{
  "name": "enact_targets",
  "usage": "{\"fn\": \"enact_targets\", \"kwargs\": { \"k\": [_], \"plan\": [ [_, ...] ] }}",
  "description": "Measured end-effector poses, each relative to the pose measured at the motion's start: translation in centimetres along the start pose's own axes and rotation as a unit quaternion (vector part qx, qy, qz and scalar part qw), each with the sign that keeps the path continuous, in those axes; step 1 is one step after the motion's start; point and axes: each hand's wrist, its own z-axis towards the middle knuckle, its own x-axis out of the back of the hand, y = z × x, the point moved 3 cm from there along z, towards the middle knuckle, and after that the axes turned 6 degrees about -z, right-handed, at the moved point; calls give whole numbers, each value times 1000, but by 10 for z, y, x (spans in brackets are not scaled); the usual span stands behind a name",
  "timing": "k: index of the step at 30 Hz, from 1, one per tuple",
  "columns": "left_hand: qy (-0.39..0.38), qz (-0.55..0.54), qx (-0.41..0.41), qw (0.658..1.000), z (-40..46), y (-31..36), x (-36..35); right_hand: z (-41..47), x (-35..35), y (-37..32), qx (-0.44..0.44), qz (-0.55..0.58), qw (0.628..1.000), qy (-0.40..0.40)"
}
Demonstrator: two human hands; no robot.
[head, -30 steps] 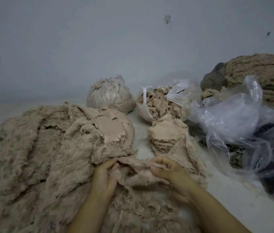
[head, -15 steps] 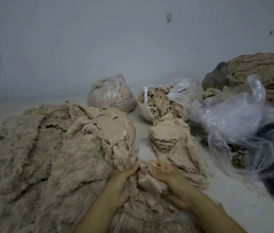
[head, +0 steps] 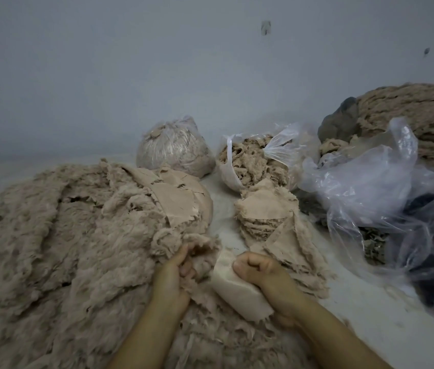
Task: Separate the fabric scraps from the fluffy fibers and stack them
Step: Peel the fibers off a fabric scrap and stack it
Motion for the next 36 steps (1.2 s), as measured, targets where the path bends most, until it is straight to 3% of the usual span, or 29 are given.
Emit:
{"fn": "enact_targets", "kwargs": {
  "k": [4, 7, 11, 15, 19, 23, 26, 32, 36],
  "plan": [
    [-94, 110, 47, 988, -14, -17, -9, 3, 2, 7, 13, 18, 997, 72],
    [-89, 180, 21, 979, -20, -30, -12, 4, -4, 9, 43, 31, 993, 102],
    [-55, 110, -13, 992, -12, -15, -11, 5, 1, 5, 69, -60, 982, 165],
    [-42, 42, 41, 997, -7, 4, -1, 2, 2, 6, 22, -86, 991, 101],
    [-90, 173, 61, 979, -19, -1, -6, 0, -11, 9, -11, -122, 992, 32],
    [-115, 307, -33, 944, -30, -12, -18, 1, -12, 6, 58, -88, 987, 125],
    [-80, 279, -71, 954, -27, -9, -17, 4, -4, 7, 70, -15, 974, 213],
    [-78, 205, -89, 972, -20, -8, -14, 8, 14, -7, 128, -59, 951, 276],
    [-50, 182, -112, 976, -13, -6, -9, 23, 45, -21, 116, -87, 938, 316]
  ]
}}
